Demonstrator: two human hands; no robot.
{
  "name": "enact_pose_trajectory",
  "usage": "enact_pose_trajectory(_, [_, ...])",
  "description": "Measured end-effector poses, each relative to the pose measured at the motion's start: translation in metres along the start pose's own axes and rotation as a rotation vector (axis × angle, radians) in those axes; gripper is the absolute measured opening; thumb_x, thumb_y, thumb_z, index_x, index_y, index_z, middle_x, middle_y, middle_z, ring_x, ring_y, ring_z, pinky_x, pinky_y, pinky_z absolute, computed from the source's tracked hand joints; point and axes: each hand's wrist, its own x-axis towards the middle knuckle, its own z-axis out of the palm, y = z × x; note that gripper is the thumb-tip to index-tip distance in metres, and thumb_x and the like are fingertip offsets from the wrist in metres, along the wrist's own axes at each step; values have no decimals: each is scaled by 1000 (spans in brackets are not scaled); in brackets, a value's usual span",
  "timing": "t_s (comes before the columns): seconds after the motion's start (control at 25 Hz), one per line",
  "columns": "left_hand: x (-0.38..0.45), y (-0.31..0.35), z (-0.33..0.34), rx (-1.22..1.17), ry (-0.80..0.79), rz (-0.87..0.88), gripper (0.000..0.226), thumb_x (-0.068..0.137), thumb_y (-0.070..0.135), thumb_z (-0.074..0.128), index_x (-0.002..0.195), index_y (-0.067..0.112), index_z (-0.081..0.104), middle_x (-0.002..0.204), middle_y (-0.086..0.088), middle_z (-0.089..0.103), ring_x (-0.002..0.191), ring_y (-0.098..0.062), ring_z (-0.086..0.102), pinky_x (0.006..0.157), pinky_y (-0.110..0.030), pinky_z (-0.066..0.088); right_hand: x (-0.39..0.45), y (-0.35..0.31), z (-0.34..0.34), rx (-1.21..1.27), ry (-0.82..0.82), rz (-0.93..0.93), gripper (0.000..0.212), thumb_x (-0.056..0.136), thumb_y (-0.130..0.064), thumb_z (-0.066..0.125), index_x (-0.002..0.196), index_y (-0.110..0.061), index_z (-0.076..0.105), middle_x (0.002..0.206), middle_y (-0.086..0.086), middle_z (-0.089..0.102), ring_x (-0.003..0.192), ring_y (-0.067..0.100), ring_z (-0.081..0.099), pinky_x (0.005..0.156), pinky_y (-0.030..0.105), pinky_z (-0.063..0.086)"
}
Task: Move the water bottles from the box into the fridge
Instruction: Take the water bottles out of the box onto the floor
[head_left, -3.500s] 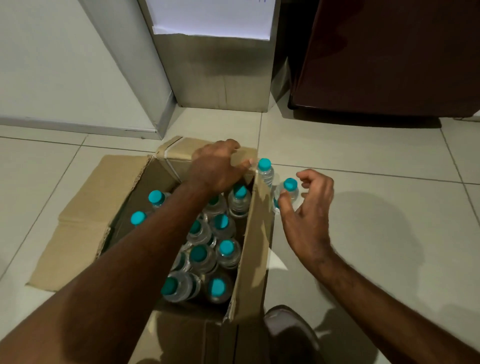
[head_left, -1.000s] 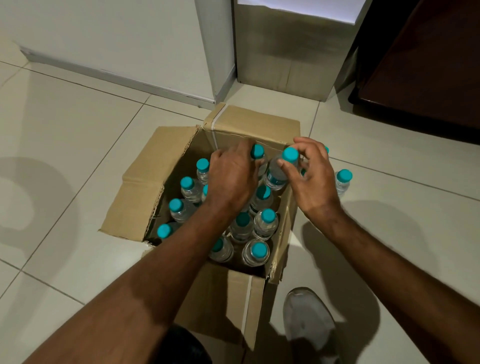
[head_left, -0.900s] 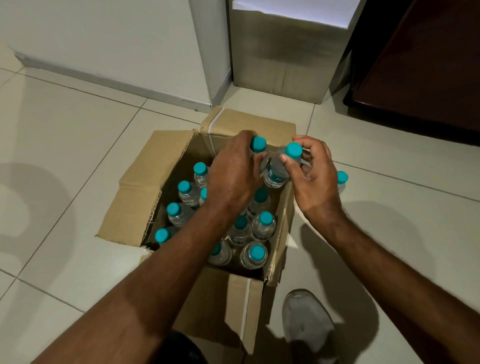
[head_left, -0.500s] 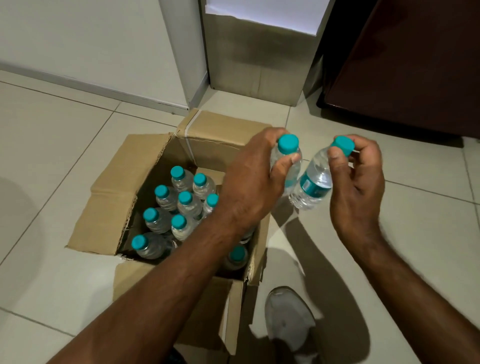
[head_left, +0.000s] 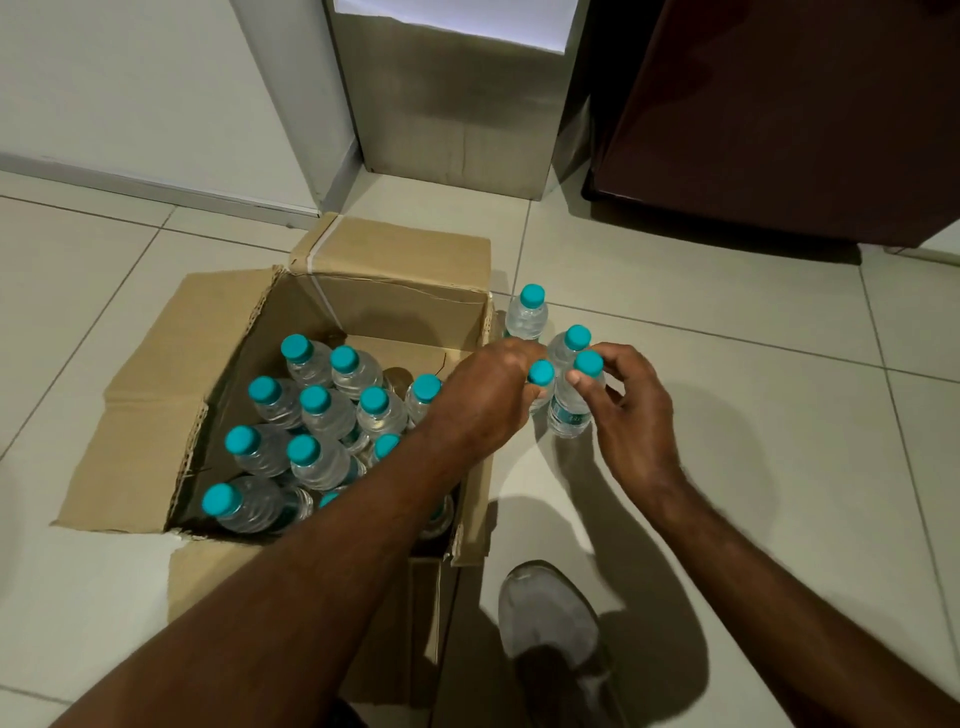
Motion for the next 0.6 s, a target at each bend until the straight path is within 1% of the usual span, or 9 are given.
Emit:
enact_pose_trajectory(0.08, [3,0,6,109,6,16,35,93,22,69,126,16,60,121,-4,65,111,-17,58,104,-35,47,-2,6,0,-28,-20,6,27,98,-28,65,124,-20,62,118,-9,63,108,4,60,83,17,55])
enact_pose_trajectory(0.16, [6,-1,11,295,9,22,36,92,26,70,126,21,59,122,0,65,117,-19,54,110,-39,35,-3,12,-1,-40,-42,12,28,99,-27,63,126,-20,62,120,-9,63,109,3,61,82,17,55])
enact_pose_trajectory(0.24, [10,-3,13,383,4,-26,38,92,29,68,128,25,56,126,1,64,124,-20,51,113,-45,23,-4,15,-2,-64,-52,18,28,99,-25,63,127,-20,62,121,-9,64,109,-1,60,81,12,54])
enact_pose_trajectory(0.32, [11,-5,14,378,6,-82,45,92,30,68,134,25,53,132,0,62,130,-21,48,115,-48,18,-3,16,-1,-94,-46,40,28,98,-24,64,126,-23,62,122,-11,63,109,-8,58,79,6,51])
enact_pose_trajectory(0.36, [11,-5,14,366,2,-89,49,92,29,69,137,25,51,134,0,62,132,-22,47,116,-49,17,-3,16,-1,-111,-42,50,28,98,-25,65,126,-24,61,122,-11,62,108,-10,57,79,5,51])
enact_pose_trajectory(0.4, [10,-5,13,355,-6,-86,52,91,28,70,139,25,49,136,0,61,133,-22,46,117,-50,16,-4,16,-1,-127,-41,54,29,97,-26,65,126,-25,60,122,-12,62,109,-9,57,81,7,53])
enact_pose_trajectory(0.48, [8,-6,12,328,-15,-62,54,92,27,70,141,25,48,138,-1,59,135,-23,45,118,-51,15,-5,15,0,-147,-44,55,31,97,-26,65,127,-26,59,123,-14,60,110,-3,59,87,17,57])
enact_pose_trajectory(0.6, [5,-7,7,254,-10,-53,49,95,30,64,142,26,47,139,1,58,134,-21,46,117,-47,16,-6,9,-1,-186,-41,64,37,96,-22,66,131,-25,56,127,-13,56,110,1,57,93,25,56])
